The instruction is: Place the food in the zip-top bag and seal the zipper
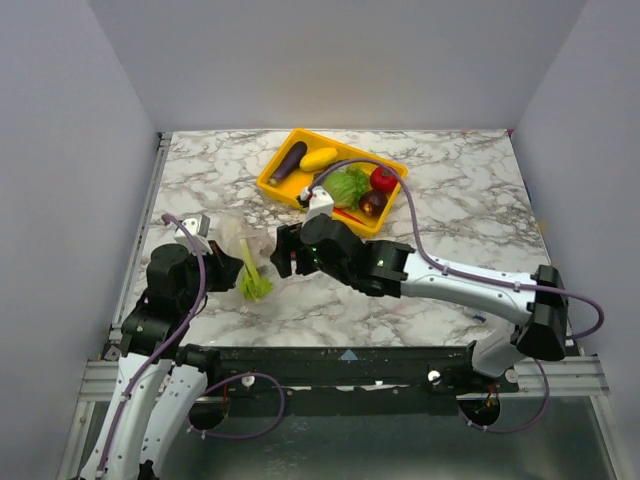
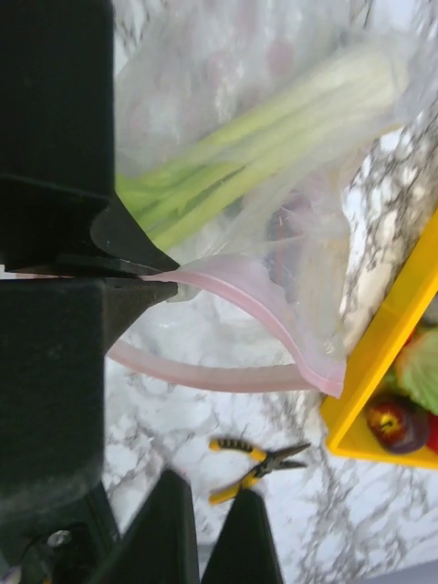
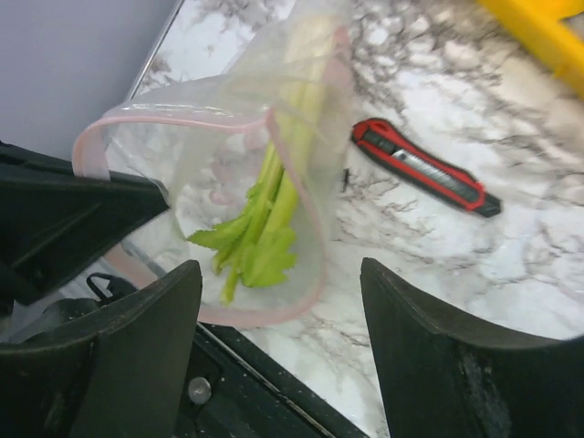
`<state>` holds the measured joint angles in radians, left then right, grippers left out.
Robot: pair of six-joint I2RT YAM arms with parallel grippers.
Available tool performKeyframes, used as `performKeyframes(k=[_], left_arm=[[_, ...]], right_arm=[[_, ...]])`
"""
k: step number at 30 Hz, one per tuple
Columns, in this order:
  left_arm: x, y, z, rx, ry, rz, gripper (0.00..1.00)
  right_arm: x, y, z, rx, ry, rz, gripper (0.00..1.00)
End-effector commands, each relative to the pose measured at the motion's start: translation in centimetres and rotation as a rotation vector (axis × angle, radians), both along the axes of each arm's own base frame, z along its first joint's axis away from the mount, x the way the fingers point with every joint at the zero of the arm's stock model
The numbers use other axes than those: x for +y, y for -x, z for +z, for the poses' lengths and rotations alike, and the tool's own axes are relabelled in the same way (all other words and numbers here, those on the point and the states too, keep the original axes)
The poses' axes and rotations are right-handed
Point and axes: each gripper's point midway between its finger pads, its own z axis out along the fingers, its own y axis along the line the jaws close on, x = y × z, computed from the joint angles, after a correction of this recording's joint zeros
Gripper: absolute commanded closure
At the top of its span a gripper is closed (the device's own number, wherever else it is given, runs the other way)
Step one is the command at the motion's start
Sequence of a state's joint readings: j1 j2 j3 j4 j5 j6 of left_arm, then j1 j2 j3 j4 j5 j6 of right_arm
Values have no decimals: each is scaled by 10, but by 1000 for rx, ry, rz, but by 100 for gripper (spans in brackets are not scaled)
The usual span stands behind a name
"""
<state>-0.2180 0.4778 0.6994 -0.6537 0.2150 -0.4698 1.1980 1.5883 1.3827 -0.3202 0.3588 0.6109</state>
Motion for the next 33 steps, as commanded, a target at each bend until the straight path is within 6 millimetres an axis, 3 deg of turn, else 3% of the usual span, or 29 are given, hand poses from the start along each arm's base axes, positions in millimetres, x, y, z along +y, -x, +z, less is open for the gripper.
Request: performKeyframes(k=[1,3,4,5,8,13,19,23,29,33], left_arm=[[45,-16,17,-49,-186,188,100],[59,-21,19,-39,-248,250,100],[66,-24,20,-34,-272,282,100],[71,-27,21,-30,-291,310,100],[74,-34,25,-26,-296,336,100],[55,-46,15,-38,-257,253,100],[28,-48,1,-34,-230,88,100],[27,-48,-7,-33,-241,68,100],[19,-45,-7,-45,-212,27,100],[16,-44,-6,-45,-201,15,100]], right_arm=[[-58,-24,15,-86,64,-177,24],[-79,-37,15,-76,62,-232,22],[-91,-49,15,-67,62,-267,3],[-101,-56,12,-61,69,-293,0],[-140,-93,1,-40,97,-406,0],[-170,-141,-13,-101,228,-493,0],[-161,-206,-49,-50,256,-430,0],[-152,-248,-78,-15,271,-398,0],[-132,-282,-108,-51,339,-311,0],[-125,-291,-131,-35,363,-285,0]])
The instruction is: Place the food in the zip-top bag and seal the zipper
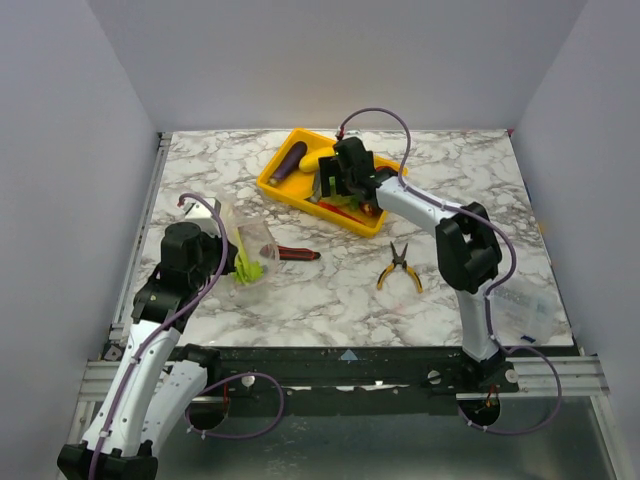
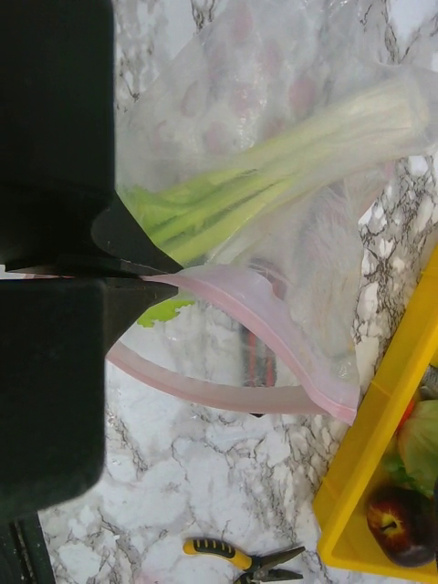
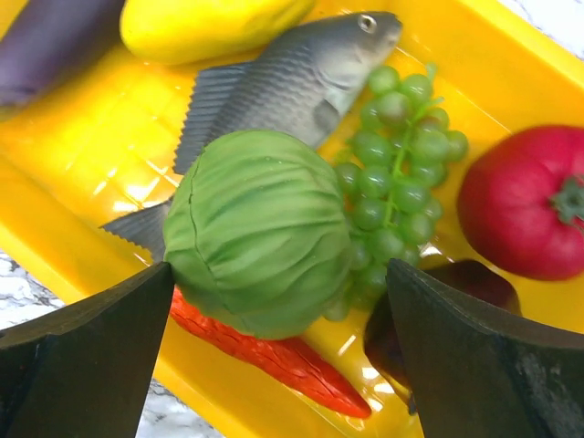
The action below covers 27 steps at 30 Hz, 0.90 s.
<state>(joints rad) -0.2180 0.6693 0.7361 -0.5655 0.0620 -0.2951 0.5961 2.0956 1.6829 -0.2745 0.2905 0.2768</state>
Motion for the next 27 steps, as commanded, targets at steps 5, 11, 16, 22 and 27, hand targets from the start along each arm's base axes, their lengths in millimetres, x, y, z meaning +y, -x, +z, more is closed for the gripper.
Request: performKeyframes(k=[5,11,16,22,27], left_arm=[[-9,-3,5,-27,28,-43,100],[-9,-7,-1,5,22,-37,100],[-5,-8,-1,-2,11,-20,100],[-5,-6,0,-17,13,-22,100],[-8,-4,5,-36,28,-40,100]], right_arm=[[17,-10,-24,8,10,59,10],[20,-6,2,-41,-50,72,44],[20,-3,30,-78,-66,99,76],[16,13,76,-128,-131,109,100],[20,44,94,-95,-274,137,100]])
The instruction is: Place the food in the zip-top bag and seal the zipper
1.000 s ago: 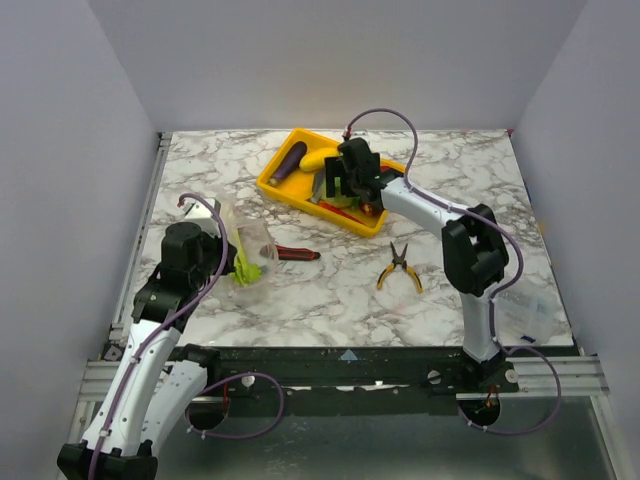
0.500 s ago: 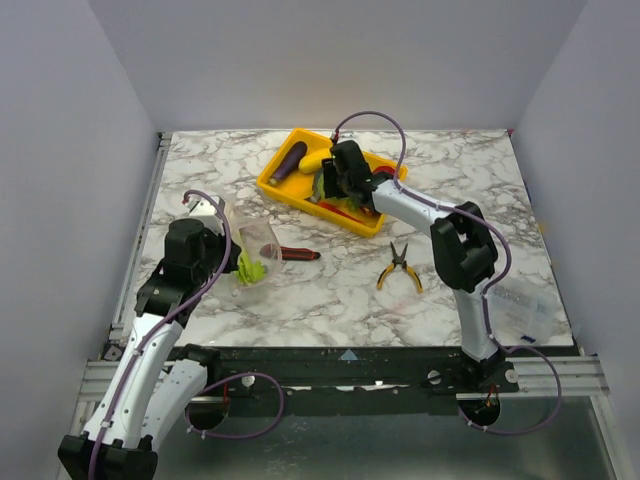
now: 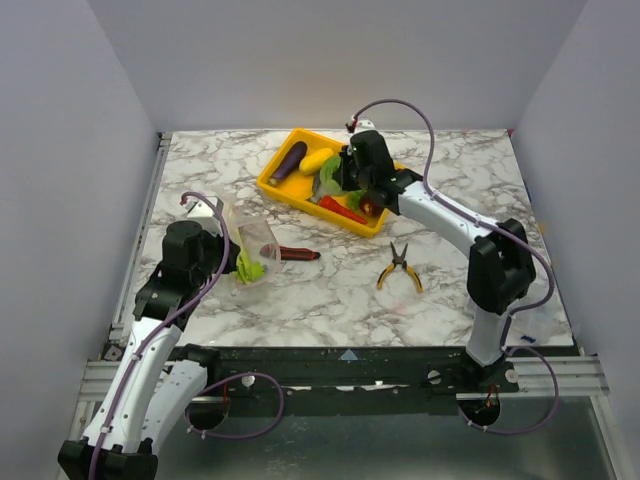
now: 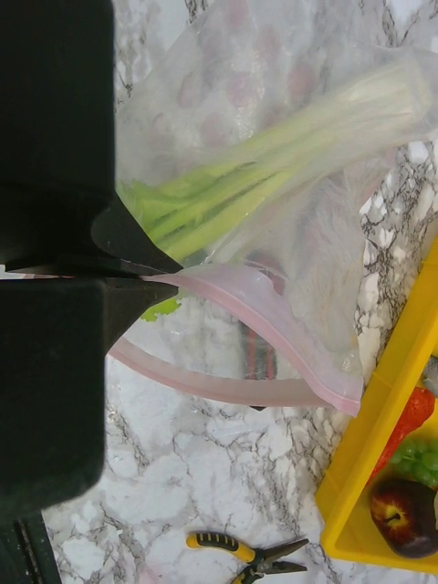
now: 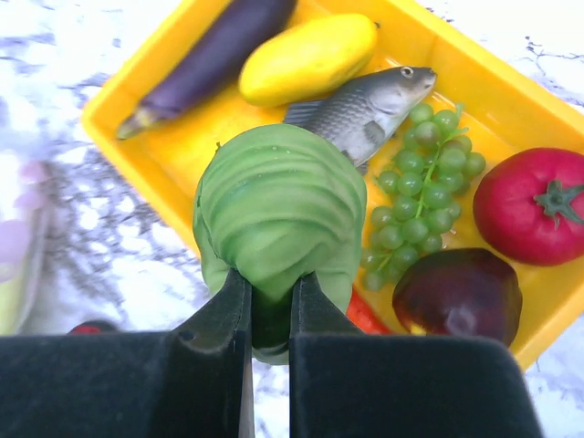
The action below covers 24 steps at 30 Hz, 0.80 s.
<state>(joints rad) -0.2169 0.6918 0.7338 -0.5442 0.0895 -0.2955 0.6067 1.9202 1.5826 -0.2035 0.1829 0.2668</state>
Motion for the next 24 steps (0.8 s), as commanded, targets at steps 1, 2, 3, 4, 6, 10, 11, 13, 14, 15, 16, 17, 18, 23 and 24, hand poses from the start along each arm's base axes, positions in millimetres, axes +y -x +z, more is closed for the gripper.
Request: performKeyframes(k=[1,2,3,4,6,10,11,13,14,15,16,17,18,23,24], left_arm=[[-3,0,7,-46,18,-19,100],[-3,1,7,-46,21,-21,100],[-4,2,8,-48,22,-23,100],[-4,2,9,-52,25,-27,100],[-6,3,11,-56,31,-37,100],[-6,5,14,-71,36,-41,100],[-6,5,14,-71,37,-40,100],[-7,6,14,-73,39,-46,100],[-8,6,14,-71,41,-51,100],[-9,6,15,-73,44,-55,100],[-10,6,16,-73,46,-58,100],[-10,6,16,-75,48,-61,100],[-11,6,16,-75,50,-66,100],[-12,10,21,-95,56,-81,100],[-12,11,22,-103,59,-83,100]], right_arm=[[8,30,34,11,-181,55,100],[11,38,41,17,-231,63,100],[15,50,40,46,-278,91,100],[19,61,46,60,-335,118,100],[32,88,51,105,-431,198,100],[53,150,62,160,-565,331,100],[59,166,74,164,-618,370,100],[73,199,83,204,-709,443,100],[82,217,85,231,-742,482,99],[92,233,89,252,-772,517,100],[102,246,91,267,-787,535,100],[113,261,92,287,-799,558,100],[122,269,93,295,-810,563,100],[147,271,78,308,-800,443,100],[149,267,72,313,-810,412,100]])
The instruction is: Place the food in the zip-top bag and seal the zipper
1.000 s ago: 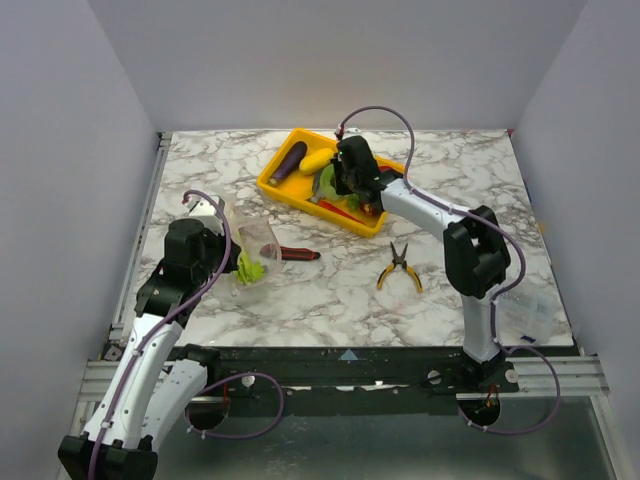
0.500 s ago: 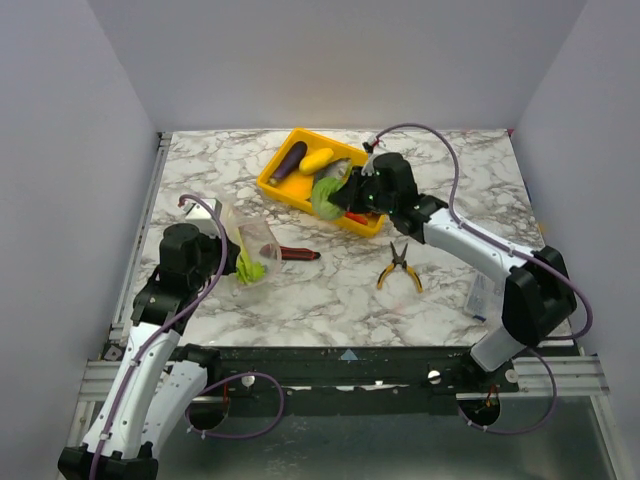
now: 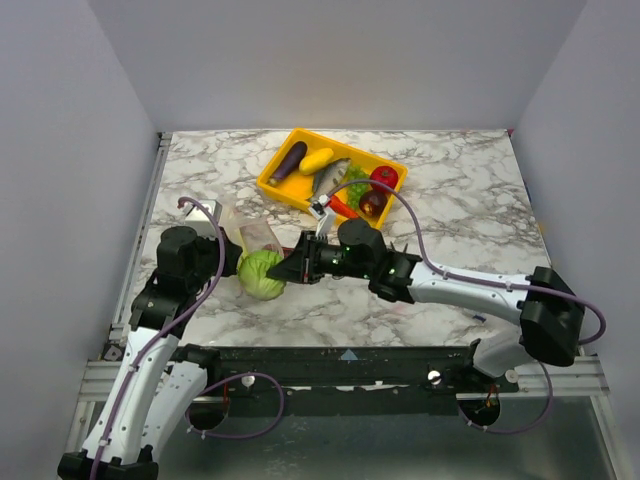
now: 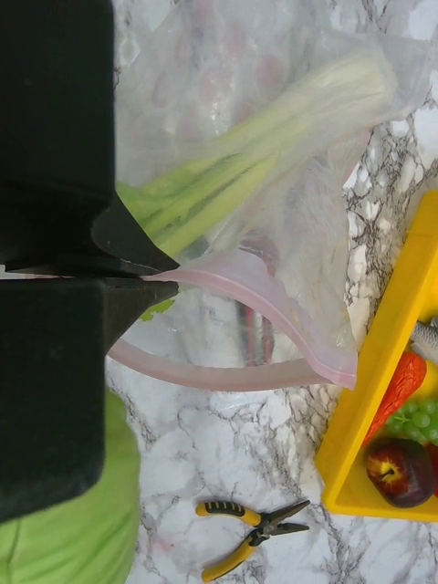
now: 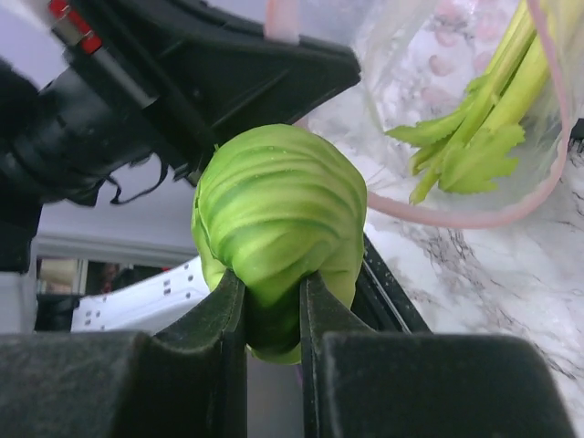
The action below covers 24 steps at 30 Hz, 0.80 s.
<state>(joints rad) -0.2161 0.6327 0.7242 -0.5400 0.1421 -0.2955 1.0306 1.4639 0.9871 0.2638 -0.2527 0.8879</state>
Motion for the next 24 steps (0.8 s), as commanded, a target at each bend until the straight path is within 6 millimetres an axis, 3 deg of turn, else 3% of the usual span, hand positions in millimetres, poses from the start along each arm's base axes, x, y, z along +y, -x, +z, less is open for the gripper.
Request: performKeyframes(k=[1,5,8,17,24], left_arm=[[-6,3,12,-60,26,-41,100],[-10,6,15,-72,41,-66,100],[-12,8,16,-77,47,-80,100],[-25,13,20,-86,81,-150,100],[-24,12,24,-104,84,-147,100]], right_arm=[[15,-29,0,58,-58,-171,100],[11,-55,-19,88,-28,-317,100],[9,-69,-22,87,-27,-397,100],[57,-78,-31,115,-39,-308,99],[75,-96,-43,109,-31,-346,72]])
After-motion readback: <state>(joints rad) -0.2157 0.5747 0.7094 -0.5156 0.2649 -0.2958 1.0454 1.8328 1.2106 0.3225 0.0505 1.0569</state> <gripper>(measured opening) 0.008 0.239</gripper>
